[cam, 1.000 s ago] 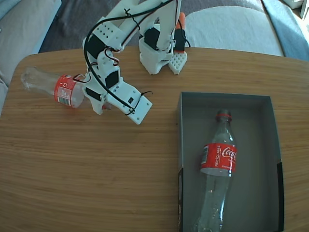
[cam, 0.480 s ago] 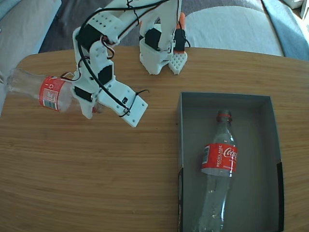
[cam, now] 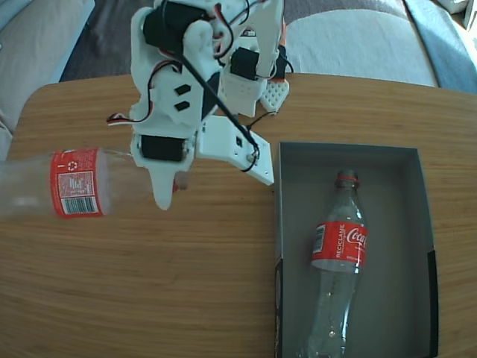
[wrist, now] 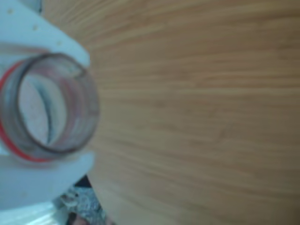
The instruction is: Grasp the bottles and put them in the box.
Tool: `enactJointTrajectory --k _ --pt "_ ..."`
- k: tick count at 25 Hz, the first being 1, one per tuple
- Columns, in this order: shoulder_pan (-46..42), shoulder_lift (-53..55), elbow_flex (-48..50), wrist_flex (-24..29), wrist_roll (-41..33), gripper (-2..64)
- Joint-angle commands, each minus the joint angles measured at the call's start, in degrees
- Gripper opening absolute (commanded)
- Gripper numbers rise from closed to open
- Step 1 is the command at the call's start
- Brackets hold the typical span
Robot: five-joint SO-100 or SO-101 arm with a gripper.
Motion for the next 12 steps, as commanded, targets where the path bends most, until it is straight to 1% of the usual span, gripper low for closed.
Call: enactJointTrajectory --k 1,7,12 --pt "-5.8 0.53 -8.61 1.58 -0.26 -0.3" --pt "-22.41 0.53 -17.49 6.77 -0.26 -0.3" --pt "-36.91 0.88 -20.48 11.95 -0.26 -0.3"
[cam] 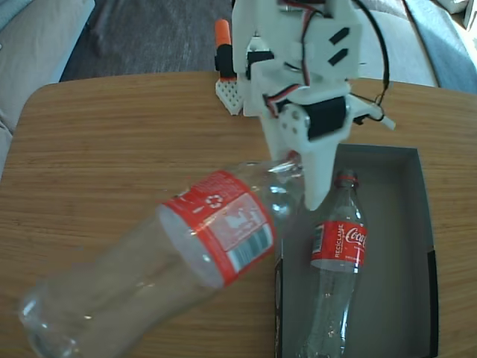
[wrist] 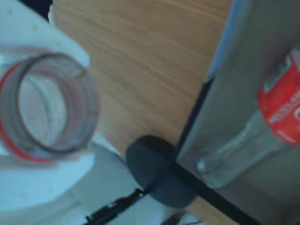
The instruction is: Grasp the bottles and put them in the box.
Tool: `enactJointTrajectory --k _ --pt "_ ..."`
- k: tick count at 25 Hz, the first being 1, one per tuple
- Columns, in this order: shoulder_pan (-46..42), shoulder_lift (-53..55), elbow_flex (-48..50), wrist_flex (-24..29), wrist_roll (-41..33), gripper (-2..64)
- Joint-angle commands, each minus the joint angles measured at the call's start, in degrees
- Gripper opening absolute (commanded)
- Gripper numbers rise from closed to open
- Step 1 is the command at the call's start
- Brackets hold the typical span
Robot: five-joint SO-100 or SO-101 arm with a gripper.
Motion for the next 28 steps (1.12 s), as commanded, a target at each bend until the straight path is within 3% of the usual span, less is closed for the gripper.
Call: enactJointTrajectory --k 1,13,28 --pt "-7.29 1.23 -3.69 2.02 -0.26 -0.3" --pt "-34.37 0.35 -2.9 2.37 -0.18 -0.3" --pt "-38.94 -13.45 -2.99 -9.84 -0.18 -0.3"
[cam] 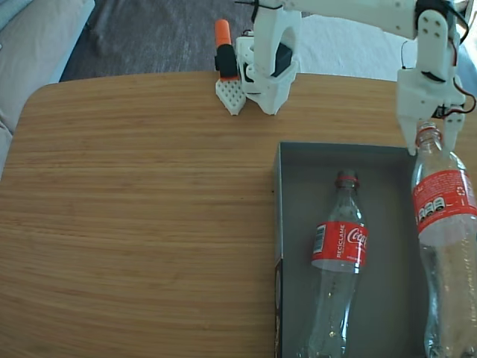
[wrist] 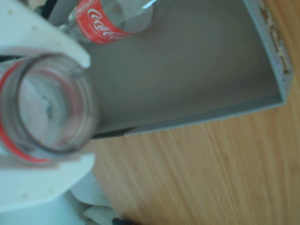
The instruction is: Grasp the bottles and put them in the box.
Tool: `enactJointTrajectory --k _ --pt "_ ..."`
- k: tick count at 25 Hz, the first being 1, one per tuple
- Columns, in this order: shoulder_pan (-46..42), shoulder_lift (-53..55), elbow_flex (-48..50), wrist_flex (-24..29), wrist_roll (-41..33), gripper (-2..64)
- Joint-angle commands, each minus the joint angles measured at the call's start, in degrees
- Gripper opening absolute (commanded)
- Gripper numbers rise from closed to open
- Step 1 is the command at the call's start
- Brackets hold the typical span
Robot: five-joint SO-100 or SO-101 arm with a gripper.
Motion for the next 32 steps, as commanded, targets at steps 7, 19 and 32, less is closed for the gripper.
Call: enactJointTrajectory --k 7,19,32 --pt "0.44 -7.56 -2.55 -2.02 0.0 -0.3" --pt "2.99 -7.47 5.54 -1.76 -5.45 -0.3" --pt "4.83 -7.38 6.94 -1.14 -7.91 -0.3"
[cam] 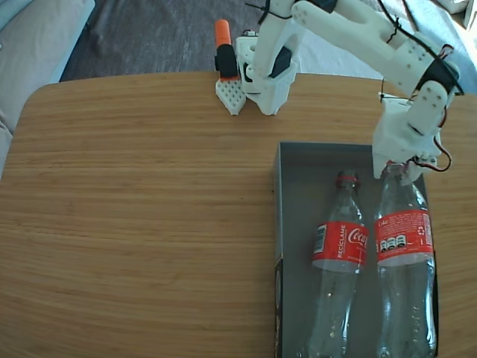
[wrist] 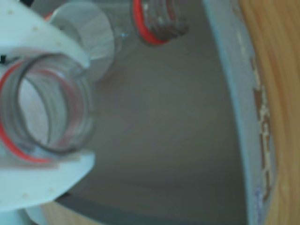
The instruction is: Grasp the bottles and put them in the box.
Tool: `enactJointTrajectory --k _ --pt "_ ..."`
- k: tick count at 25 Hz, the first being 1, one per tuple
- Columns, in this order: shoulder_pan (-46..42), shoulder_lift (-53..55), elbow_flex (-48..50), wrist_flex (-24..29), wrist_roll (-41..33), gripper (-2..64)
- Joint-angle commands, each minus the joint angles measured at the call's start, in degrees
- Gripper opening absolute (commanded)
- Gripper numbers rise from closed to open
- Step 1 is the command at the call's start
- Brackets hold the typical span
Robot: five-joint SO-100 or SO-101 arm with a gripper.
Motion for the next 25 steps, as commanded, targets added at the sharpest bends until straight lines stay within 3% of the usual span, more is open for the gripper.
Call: enactJointTrajectory --k 1,8,10,12,14,25 --pt "0.18 1.93 -1.05 0.09 -0.09 -0.3" --pt "0.18 1.93 -0.79 0.09 0.53 1.2" --pt "0.18 1.93 -0.88 2.11 2.55 10.5" --pt "0.26 1.93 -1.23 2.99 6.94 25.7" --pt "0.97 1.93 -1.67 2.55 9.58 34.0" --pt "5.27 1.85 -7.29 2.72 10.11 34.2"
